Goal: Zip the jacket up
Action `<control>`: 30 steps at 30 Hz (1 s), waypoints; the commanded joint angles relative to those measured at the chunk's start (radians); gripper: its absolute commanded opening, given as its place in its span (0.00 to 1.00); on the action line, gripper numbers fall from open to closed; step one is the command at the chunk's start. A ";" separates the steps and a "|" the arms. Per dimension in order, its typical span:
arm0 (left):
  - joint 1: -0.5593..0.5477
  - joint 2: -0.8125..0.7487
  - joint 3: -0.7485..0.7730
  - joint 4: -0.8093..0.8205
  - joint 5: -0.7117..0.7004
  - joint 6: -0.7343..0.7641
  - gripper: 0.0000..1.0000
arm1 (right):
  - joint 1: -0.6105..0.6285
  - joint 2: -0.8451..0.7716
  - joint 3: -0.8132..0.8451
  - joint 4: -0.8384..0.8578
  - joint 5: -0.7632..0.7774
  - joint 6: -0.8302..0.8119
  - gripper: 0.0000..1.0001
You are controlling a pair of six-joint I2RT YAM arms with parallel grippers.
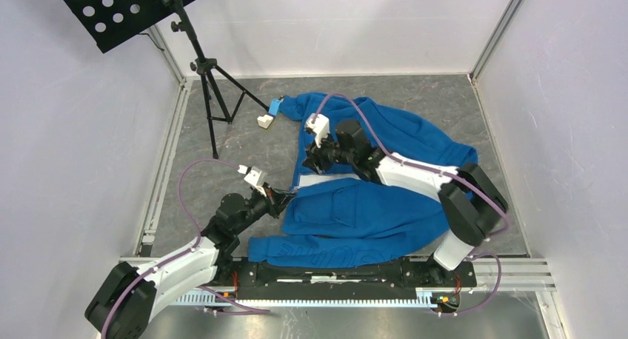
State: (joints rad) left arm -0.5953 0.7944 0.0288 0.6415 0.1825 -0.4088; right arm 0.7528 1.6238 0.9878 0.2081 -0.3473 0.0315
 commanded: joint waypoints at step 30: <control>-0.001 0.097 -0.100 0.114 0.024 -0.163 0.02 | 0.049 0.397 0.242 -0.057 0.230 -0.191 0.60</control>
State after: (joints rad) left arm -0.5953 0.9054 0.0120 0.6926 0.2115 -0.5709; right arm 0.7853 2.0094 1.2007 0.1047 -0.1764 -0.1799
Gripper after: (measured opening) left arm 0.044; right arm 0.584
